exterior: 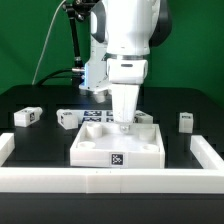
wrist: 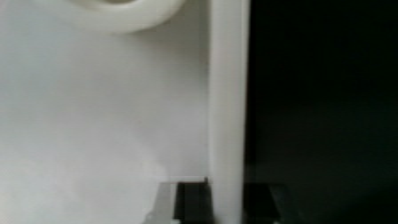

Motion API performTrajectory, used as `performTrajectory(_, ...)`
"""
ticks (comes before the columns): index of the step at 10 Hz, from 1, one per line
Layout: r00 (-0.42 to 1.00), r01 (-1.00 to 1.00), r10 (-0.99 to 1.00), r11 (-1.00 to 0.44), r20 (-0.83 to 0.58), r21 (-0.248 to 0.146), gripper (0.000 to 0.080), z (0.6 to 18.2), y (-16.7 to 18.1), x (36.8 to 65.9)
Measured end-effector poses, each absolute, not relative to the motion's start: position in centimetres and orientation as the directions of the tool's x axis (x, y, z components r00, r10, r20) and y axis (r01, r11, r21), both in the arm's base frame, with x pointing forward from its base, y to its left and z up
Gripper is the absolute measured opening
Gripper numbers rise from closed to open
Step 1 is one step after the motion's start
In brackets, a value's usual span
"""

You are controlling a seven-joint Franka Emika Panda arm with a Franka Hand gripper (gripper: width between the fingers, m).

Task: Assemble one leg

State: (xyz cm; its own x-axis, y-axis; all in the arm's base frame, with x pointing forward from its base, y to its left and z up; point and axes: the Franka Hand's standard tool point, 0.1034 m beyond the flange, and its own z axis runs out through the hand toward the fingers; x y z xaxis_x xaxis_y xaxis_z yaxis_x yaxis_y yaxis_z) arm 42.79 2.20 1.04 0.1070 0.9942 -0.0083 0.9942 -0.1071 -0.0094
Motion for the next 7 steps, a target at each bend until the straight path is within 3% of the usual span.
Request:
performTrajectory(5,0.099,0.995,0.995,-0.099,-0.01,-0.011,0.0057,1.0,2.2,42.8)
performTrajectory(7,0.042,0.999,0.999,-0.043,-0.011,-0.009,0.0057,1.1,3.1,44.5)
